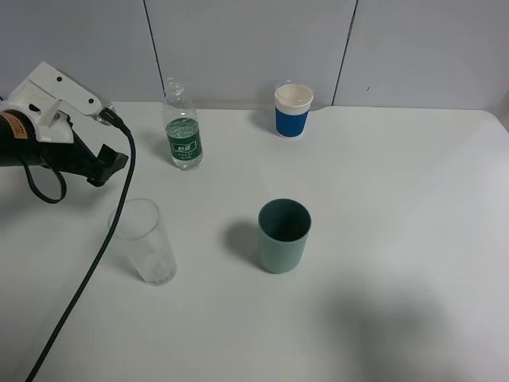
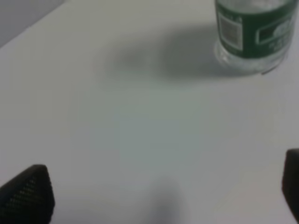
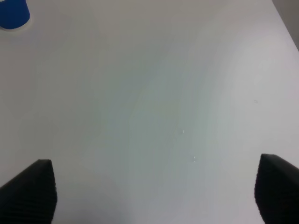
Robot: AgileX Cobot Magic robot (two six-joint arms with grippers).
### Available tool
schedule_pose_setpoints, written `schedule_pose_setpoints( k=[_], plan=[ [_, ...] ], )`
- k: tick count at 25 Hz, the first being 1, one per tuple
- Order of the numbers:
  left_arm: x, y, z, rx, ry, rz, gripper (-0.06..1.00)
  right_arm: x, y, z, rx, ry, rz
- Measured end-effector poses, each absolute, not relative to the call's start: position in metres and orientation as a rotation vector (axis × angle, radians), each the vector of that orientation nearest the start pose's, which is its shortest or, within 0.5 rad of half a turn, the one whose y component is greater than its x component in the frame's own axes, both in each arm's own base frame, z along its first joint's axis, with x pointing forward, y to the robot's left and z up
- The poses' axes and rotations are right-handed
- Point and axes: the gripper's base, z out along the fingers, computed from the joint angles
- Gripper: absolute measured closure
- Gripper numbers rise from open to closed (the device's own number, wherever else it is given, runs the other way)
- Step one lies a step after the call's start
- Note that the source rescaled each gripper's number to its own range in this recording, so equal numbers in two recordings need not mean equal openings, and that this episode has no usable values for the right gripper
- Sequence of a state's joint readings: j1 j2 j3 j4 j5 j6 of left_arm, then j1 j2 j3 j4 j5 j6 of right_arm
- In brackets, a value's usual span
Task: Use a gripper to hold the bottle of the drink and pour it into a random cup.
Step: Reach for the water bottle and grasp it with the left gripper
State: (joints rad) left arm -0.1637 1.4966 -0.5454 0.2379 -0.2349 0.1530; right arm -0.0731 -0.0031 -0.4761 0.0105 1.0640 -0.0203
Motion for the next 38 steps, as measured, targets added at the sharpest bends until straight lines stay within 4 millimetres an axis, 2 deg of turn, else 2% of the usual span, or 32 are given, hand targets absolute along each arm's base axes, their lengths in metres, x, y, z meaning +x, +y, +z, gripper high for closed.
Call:
schedule_pose_setpoints(
  k=[7, 11, 15, 21, 31, 38],
  plan=[
    [0.274, -0.055, 0.171, 0.645, 2.032, 0.016, -0.05, -0.003, 0.001, 0.270, 0.054, 2.068, -0.045],
    [0.279, -0.064, 0.163, 0.681, 1.970, -0.063, 0.06, -0.003, 0.001, 0.270, 0.054, 2.068, -0.045],
    [0.282, -0.071, 0.153, 0.715, 1.937, -0.142, 0.10, -0.003, 0.001, 0.270, 0.054, 2.068, -0.045],
    [0.285, -0.075, 0.138, 0.718, 1.946, -0.191, 0.11, -0.003, 0.001, 0.270, 0.054, 2.068, -0.045],
    [0.308, -0.082, 0.134, 0.722, 1.889, -0.232, 0.11, -0.003, 0.001, 0.270, 0.054, 2.068, -0.045],
    [0.316, -0.086, 0.129, 0.719, 1.877, -0.270, 0.11, -0.003, 0.001, 0.270, 0.054, 2.068, -0.045]
  ],
)
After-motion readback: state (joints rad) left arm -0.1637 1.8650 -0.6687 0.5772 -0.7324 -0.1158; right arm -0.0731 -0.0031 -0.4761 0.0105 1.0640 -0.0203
